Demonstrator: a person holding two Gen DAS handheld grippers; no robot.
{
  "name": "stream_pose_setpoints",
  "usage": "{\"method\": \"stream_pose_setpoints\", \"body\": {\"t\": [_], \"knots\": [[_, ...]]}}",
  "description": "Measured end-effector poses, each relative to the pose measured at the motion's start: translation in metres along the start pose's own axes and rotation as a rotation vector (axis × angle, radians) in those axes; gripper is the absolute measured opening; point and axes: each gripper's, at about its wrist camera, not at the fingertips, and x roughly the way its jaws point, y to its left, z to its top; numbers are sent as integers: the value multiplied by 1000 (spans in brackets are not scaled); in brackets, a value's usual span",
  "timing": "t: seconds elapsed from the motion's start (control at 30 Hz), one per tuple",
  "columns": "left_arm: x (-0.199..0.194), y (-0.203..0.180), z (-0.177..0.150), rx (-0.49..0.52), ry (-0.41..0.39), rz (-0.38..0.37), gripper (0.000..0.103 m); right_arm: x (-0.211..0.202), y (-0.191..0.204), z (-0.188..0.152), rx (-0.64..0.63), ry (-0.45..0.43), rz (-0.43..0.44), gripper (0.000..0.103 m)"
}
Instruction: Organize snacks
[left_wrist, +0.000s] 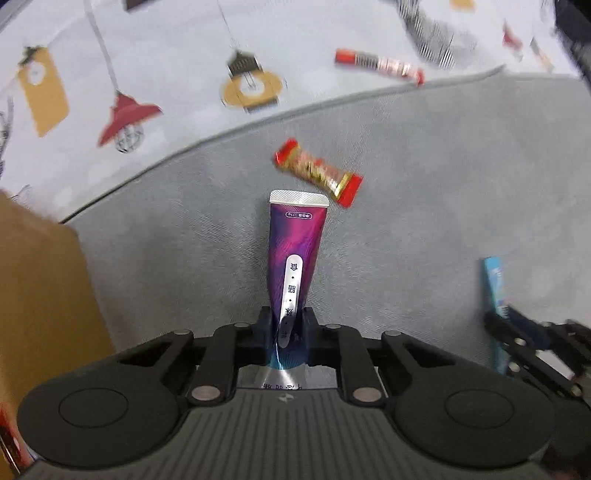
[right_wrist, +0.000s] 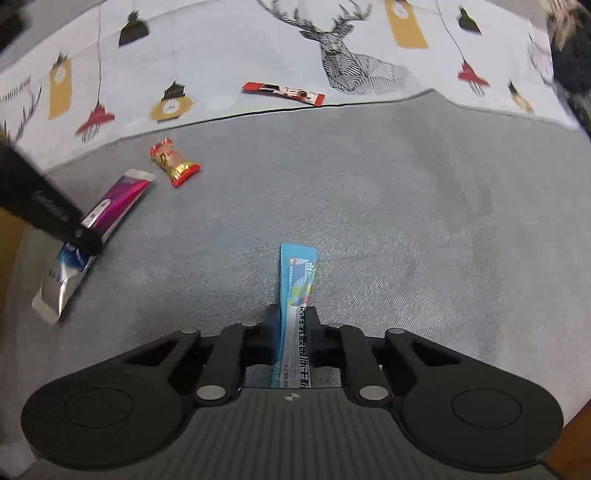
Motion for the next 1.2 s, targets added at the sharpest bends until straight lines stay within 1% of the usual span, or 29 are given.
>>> {"method": "stream_pose_setpoints", "body": {"t": [0.1,0.17,0.23,0.3,0.37,0.43,0.53,0.63,0.73,0.83,0.9,1.0,1.07,1.2], "knots": [[-49,15,-19,-48,-80,-43,17,-29,1,4,28,-63,-14,13],[-83,22,-24,-81,-127,-74,17,-53,1,5,49,-104,-4,13],[-121,32,-40,-111,-175,-86,17,-82,5,2,68,-143,7,13],[-154,43,-58,-134,-220,-80,17,-112,12,-3,62,-181,29,13],[-182,54,-80,-169,-247,-76,17,-141,25,-11,42,-210,61,13],[-208,67,-105,-208,-260,-62,17,-168,39,-20,13,-228,101,13],[-237,80,-150,-233,-260,-27,17,-204,72,-39,-40,-242,182,13],[-257,98,-197,-277,-247,-35,17,-232,106,-55,-95,-240,267,13],[-269,118,-241,-335,-255,-30,17,-255,138,-72,-154,-225,338,13],[-279,134,-283,-391,-269,-19,17,-271,169,-89,-212,-185,409,13],[-284,144,-305,-417,-273,-20,17,-279,185,-100,-238,-150,440,13],[-287,154,-329,-447,-289,-18,17,-285,201,-112,-284,-116,444,13],[-290,159,-341,-462,-304,-22,17,-290,209,-118,-302,-113,431,13],[-294,166,-353,-470,-326,-40,17,-300,218,-123,-327,-125,405,13]]}}
